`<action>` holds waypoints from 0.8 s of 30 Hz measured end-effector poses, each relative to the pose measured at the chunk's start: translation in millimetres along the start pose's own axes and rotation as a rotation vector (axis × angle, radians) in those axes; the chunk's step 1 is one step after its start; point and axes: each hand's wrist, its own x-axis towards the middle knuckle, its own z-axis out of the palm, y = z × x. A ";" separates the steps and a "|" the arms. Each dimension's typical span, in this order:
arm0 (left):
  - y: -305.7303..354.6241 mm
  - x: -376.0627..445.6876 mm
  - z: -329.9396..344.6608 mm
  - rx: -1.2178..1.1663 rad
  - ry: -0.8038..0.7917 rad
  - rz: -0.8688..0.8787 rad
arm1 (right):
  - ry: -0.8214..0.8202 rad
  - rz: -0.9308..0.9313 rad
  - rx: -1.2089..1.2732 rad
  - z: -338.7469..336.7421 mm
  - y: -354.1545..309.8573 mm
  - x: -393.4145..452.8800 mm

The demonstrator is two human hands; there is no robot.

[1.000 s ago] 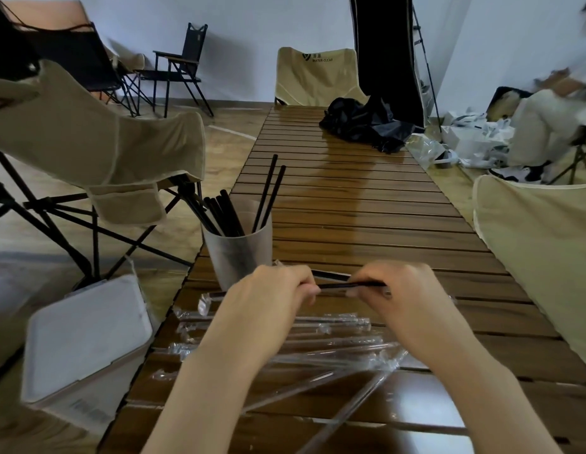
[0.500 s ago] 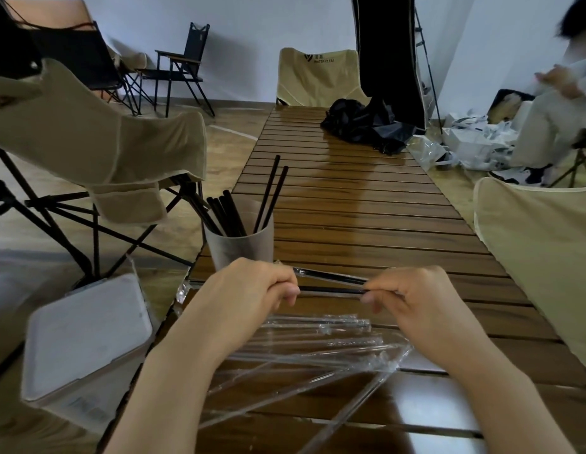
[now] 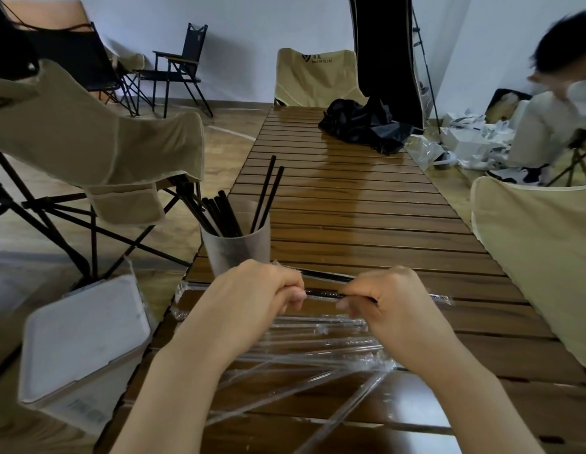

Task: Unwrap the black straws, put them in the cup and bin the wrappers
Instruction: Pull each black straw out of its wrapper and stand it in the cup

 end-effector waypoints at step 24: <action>-10.9 -7.6 -12.9 -0.032 -0.111 -0.093 | -0.029 0.000 -0.004 12.7 -4.8 -1.0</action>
